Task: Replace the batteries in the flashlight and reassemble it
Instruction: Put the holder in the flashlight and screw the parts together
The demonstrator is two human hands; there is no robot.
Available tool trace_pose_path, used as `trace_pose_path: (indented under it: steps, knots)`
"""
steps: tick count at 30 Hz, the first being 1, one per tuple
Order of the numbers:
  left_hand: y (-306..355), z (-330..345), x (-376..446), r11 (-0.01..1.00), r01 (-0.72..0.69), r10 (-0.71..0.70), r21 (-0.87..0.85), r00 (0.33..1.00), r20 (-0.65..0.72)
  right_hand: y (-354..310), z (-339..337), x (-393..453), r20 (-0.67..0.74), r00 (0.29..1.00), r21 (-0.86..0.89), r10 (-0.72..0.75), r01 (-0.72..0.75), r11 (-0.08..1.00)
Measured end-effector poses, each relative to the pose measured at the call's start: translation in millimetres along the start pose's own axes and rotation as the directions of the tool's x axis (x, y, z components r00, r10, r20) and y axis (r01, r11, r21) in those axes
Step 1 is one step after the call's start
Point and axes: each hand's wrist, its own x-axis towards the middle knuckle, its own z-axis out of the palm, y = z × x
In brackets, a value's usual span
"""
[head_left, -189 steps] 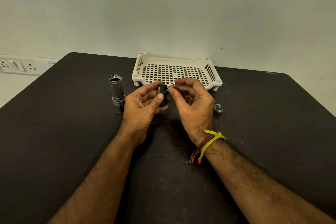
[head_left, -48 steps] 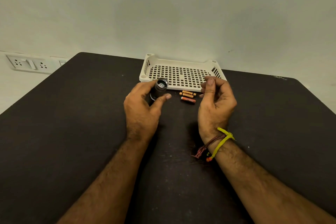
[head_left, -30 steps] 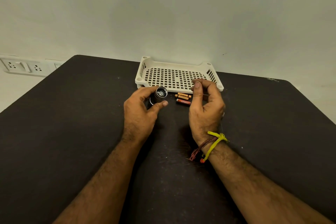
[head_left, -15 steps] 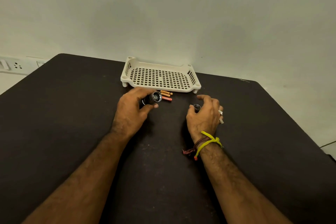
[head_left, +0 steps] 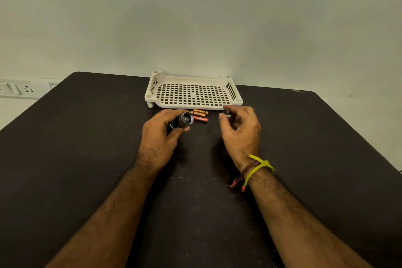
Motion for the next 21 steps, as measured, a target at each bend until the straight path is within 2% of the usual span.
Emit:
trace_pose_path:
  steps: [2,5,8,13,17,21]
  knots:
    - [0.3,-1.0,1.1,1.0,-0.009,0.008,-0.017,1.0,-0.002,-4.8,9.3,-6.2,0.048,0.998,0.202,-0.034,0.024,0.979]
    - [2.1,-2.4,1.9,0.998,-0.028,0.029,-0.058,0.999,0.026,-11.2,21.5,-13.7,0.076,0.996,0.462,0.045,-0.075,0.884]
    - [2.3,-3.2,2.5,0.981,0.053,-0.043,-0.189,0.997,0.056,-11.9,25.2,-15.0,0.071,0.993,0.594,0.091,-0.116,0.796]
    - [-2.5,-7.7,7.7,0.893,0.218,-0.196,-0.394,0.976,0.096,-10.4,24.6,-13.8,0.069,0.995,0.602,0.077,-0.103,0.792]
    - [-5.2,-11.3,8.9,0.804,0.248,-0.202,-0.541,0.969,0.143,-13.7,23.8,-17.2,0.075,0.997,0.603,-0.017,-0.032,0.797]
    - [-7.3,-14.2,8.9,0.795,0.234,-0.164,-0.56,0.971,0.173,-15.1,22.7,-23.4,0.019,0.982,0.532,-0.188,0.149,0.834]
